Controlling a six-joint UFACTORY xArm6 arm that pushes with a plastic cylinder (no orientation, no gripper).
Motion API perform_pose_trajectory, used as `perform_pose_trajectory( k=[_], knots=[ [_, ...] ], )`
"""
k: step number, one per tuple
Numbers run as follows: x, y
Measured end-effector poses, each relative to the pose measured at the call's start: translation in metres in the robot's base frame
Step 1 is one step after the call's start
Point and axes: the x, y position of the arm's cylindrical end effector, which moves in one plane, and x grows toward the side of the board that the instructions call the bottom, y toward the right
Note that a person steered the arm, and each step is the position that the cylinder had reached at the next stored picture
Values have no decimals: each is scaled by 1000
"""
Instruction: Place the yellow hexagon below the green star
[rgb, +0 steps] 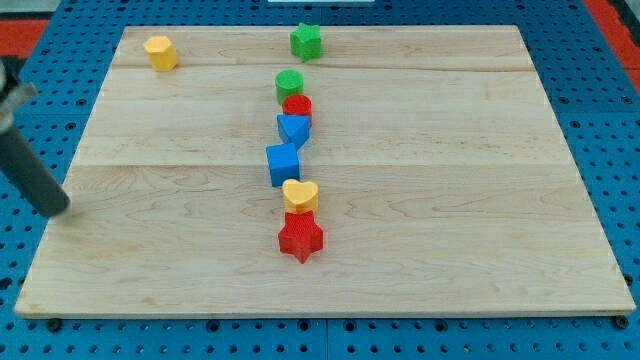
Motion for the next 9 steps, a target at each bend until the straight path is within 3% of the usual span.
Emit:
perform_pose_trajectory(
  k=[1,3,4,6,8,9],
  knots=[
    [-3,-2],
    [-117,1],
    [-137,-1],
    [-229,10],
    [-231,103],
    [-269,96]
  ],
)
